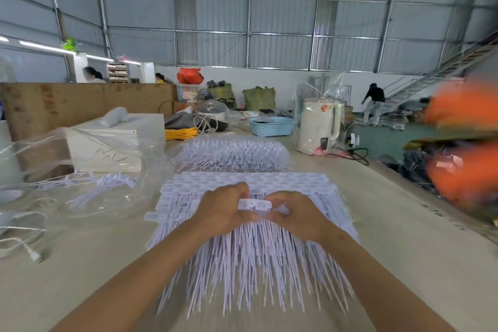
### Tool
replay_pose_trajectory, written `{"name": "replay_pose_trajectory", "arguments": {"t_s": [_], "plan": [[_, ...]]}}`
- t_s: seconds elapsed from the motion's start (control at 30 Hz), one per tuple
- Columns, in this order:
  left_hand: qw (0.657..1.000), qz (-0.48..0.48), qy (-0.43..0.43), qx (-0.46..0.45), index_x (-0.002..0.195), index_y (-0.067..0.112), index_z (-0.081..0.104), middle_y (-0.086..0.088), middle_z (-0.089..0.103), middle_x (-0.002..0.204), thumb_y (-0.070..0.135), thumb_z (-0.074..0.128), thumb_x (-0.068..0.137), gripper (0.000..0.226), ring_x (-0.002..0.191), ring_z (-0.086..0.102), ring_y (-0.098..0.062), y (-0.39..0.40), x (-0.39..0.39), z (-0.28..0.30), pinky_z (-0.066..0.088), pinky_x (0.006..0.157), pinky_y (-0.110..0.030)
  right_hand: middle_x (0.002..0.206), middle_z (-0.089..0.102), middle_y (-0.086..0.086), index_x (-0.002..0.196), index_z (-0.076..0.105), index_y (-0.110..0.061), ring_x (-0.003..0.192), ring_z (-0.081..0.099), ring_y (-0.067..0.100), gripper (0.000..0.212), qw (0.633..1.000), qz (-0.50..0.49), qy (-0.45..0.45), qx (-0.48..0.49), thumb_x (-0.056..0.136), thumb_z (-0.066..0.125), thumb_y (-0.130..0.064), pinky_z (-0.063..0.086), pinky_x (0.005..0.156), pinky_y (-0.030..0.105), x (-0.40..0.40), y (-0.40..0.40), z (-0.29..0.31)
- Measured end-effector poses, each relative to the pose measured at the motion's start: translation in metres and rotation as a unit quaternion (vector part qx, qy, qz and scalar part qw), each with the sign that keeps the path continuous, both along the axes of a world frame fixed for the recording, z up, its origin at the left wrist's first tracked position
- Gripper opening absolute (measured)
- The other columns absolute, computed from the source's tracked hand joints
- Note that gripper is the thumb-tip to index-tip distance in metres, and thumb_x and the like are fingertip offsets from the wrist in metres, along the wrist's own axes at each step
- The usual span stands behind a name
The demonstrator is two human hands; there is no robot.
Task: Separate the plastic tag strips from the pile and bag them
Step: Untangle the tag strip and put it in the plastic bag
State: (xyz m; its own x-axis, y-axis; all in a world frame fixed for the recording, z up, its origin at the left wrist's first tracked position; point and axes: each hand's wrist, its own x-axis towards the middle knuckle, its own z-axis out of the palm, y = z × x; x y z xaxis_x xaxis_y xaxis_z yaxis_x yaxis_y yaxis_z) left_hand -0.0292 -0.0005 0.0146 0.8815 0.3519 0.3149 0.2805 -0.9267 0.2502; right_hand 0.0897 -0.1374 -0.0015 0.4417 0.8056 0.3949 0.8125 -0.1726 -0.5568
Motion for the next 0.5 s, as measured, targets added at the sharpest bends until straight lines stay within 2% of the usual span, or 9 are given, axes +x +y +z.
{"name": "replay_pose_trajectory", "arguments": {"t_s": [0.03,0.1,0.17,0.23,0.37,0.5], "plan": [[1.0,-0.002,-0.005,-0.003,0.089,0.026,0.043,0.006,0.055,0.085,0.05,0.066,0.079,0.035,0.085,0.057,-0.02,-0.003,0.002,0.004,0.033,0.061,-0.028,0.081,0.062,0.01,0.097,0.066,0.005,0.074,0.056,0.021,0.013,0.997,0.014,0.074,0.036,0.086,0.061,0.004,0.041,0.064,0.018,0.0,-0.002,0.003],[1.0,-0.007,-0.016,-0.01,0.094,0.027,0.044,0.007,0.055,0.084,0.048,0.066,0.08,0.033,0.076,0.053,-0.016,-0.009,0.005,0.01,0.031,0.053,-0.027,0.067,0.055,0.008,0.086,0.063,0.0,0.061,0.051,0.018,0.013,0.977,0.013,0.196,0.089,0.082,0.06,0.012,0.043,0.06,0.029,0.004,-0.006,0.009],[0.999,-0.029,-0.014,-0.027,0.106,0.03,0.049,0.007,0.059,0.096,0.044,0.065,0.082,0.033,0.076,0.051,-0.014,-0.013,0.009,0.016,0.035,0.057,-0.027,0.063,0.056,0.011,0.079,0.057,-0.005,0.054,0.055,0.017,0.018,0.956,0.012,0.273,0.105,0.081,0.062,0.012,0.048,0.055,0.03,0.008,-0.011,0.015],[0.997,-0.061,-0.008,-0.043,0.111,0.027,0.06,0.004,0.064,0.101,0.04,0.065,0.085,0.03,0.082,0.056,-0.016,-0.015,0.013,0.022,0.044,0.068,-0.029,0.064,0.059,0.011,0.079,0.055,-0.007,0.056,0.059,0.016,0.018,0.944,0.025,0.312,0.101,0.082,0.062,0.009,0.053,0.053,0.026,0.01,-0.016,0.02],[0.993,-0.106,0.009,-0.046,0.106,0.019,0.068,-0.003,0.068,0.091,0.031,0.064,0.088,0.022,0.085,0.061,-0.021,-0.017,0.02,0.029,0.05,0.077,-0.035,0.065,0.06,0.007,0.086,0.059,-0.006,0.056,0.058,0.013,0.007,0.947,0.059,0.311,0.057,0.09,0.057,0.0,0.053,0.056,0.024,0.011,-0.017,0.025],[0.989,-0.102,0.025,-0.101,0.087,0.023,0.066,0.006,0.062,0.067,0.021,0.061,0.088,0.006,0.069,0.059,-0.013,-0.015,0.026,0.03,0.048,0.069,-0.03,0.061,0.058,0.009,0.083,0.063,0.002,0.051,0.056,0.014,0.012,0.979,0.048,0.2,-0.006,0.091,0.058,-0.005,0.05,0.052,0.021,0.015,-0.012,0.029]]}}
